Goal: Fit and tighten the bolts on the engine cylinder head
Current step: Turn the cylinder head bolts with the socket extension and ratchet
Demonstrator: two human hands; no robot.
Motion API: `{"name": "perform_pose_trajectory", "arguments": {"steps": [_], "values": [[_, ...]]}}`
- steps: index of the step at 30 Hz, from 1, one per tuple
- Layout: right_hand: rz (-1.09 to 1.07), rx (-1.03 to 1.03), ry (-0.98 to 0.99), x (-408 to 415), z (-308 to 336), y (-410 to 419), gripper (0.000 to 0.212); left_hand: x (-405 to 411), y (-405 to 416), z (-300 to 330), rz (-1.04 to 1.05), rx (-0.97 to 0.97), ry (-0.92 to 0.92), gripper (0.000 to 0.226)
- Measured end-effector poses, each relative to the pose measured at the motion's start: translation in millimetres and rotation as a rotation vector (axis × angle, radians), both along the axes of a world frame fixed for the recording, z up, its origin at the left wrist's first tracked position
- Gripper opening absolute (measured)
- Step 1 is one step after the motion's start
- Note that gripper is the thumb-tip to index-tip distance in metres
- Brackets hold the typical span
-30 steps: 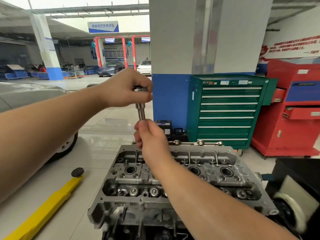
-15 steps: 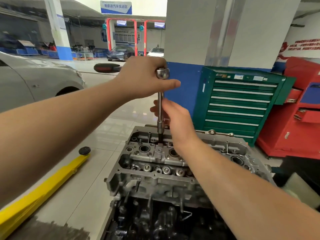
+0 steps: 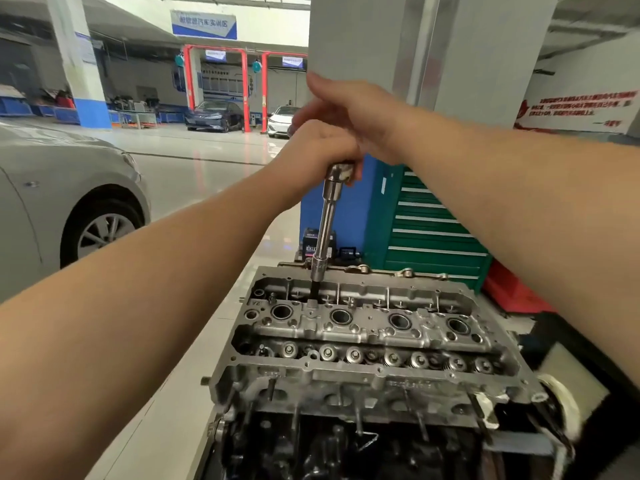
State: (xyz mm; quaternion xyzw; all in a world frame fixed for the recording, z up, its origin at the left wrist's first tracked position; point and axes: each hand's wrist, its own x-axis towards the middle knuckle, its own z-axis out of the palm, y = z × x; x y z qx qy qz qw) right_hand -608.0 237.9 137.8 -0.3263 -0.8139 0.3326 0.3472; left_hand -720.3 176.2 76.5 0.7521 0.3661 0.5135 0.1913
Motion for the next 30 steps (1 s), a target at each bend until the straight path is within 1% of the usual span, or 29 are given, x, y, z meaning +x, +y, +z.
{"name": "perform_pose_trajectory", "arguments": {"steps": [1,3,4,8,9,11,12,13,14,17,19,23,26,30], "values": [[-0.006,-0.027,-0.030,-1.0,-4.6,7.5,0.054,-1.6,0.3,0.3,-0.010,-0.002,0.016,0.030],[-0.065,0.030,-0.085,-5.5,-14.0,19.3,0.048,-8.1,0.9,0.8,-0.002,-0.003,0.022,0.030],[-0.080,0.045,-0.096,-7.8,-17.2,23.0,0.048,-11.5,0.6,0.4,0.019,0.001,0.027,0.029],[-0.043,0.071,-0.239,-10.5,-16.9,31.1,0.052,-14.7,-3.9,-8.0,0.173,0.022,0.103,0.016],[-0.042,0.087,-0.265,-11.6,-16.0,32.0,0.061,-13.6,-5.4,-11.4,0.215,0.047,0.109,0.016],[-0.047,0.134,-0.306,-15.4,-14.8,33.2,0.088,-11.2,-7.6,-17.4,0.280,0.095,0.089,0.017],[-0.057,0.168,-0.333,-17.1,-13.7,33.0,0.097,-9.4,-8.7,-19.4,0.294,0.109,0.062,0.017],[-0.076,0.205,-0.368,-17.2,-12.1,34.3,0.101,-7.3,-8.9,-21.2,0.302,0.116,0.025,0.017],[-0.097,0.242,-0.403,-16.1,-10.6,35.3,0.098,-5.4,-9.2,-22.8,0.302,0.118,-0.024,0.016],[-0.126,0.322,-0.448,-1.0,-10.5,37.7,0.071,1.0,-9.1,-24.7,0.272,0.120,-0.143,0.015],[-0.106,0.322,-0.416,12.4,-15.6,37.9,0.062,4.8,-8.4,-25.6,0.259,0.150,-0.166,0.015],[-0.096,0.337,-0.332,19.8,-23.4,34.5,0.063,12.6,-6.7,-30.8,0.303,0.224,-0.163,0.016],[-0.107,0.341,-0.292,17.4,-23.1,32.3,0.052,18.8,-10.3,-32.3,0.340,0.259,-0.121,0.018],[-0.084,0.305,-0.209,15.9,-29.6,35.6,0.044,24.0,-16.4,-29.6,0.447,0.227,-0.026,0.021]]}}
